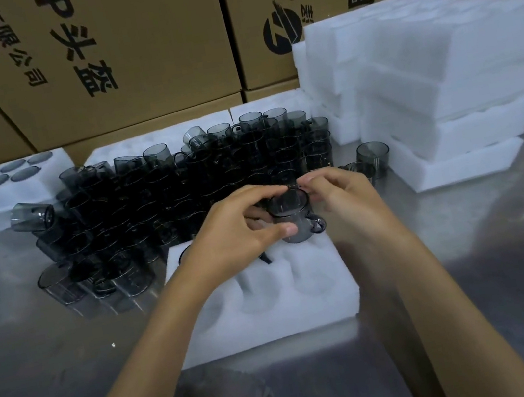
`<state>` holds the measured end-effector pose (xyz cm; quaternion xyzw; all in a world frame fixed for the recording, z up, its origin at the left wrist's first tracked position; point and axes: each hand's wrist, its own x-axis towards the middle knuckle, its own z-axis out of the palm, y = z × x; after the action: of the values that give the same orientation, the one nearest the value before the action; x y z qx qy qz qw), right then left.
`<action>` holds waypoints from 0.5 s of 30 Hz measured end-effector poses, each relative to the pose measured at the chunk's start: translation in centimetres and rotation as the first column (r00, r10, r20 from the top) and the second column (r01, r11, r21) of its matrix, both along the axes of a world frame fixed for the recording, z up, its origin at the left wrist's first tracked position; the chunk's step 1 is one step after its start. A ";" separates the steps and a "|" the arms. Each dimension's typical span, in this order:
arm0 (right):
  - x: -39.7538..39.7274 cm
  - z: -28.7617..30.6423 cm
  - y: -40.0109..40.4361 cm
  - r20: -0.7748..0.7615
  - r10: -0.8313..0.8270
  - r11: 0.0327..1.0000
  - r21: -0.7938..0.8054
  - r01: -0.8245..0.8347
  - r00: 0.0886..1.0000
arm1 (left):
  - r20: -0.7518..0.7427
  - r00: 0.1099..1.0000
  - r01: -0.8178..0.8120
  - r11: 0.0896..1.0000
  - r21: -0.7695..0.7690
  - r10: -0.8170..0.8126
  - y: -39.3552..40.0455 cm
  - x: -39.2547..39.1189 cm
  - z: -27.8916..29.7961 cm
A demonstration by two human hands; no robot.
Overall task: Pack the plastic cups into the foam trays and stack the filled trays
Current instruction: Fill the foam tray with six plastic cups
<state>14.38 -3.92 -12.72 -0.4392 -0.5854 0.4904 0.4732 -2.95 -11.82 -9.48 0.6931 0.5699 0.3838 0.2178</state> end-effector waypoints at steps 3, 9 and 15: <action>0.1 0.2 -0.3 0.027 0.129 0.992 -0.006 -0.128 0.991 | -0.053 0.999 0.002 1.000 0.018 -0.001 0.1 -0.4 -0.6; 1.0 0.3 -0.7 0.149 0.264 0.964 -0.058 -0.258 0.953 | -0.126 0.992 0.014 1.000 -0.007 -0.015 0.2 -0.9 -1.5; 1.5 -0.1 -0.3 0.236 0.274 0.962 -0.076 -0.264 0.932 | -0.236 0.971 0.036 0.999 -0.028 -0.042 0.3 -0.3 -2.5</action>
<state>15.92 -4.22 -12.83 -0.4221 -0.6829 0.5054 0.3163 -3.27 -11.54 -11.97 0.7424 0.5825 0.2873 0.1641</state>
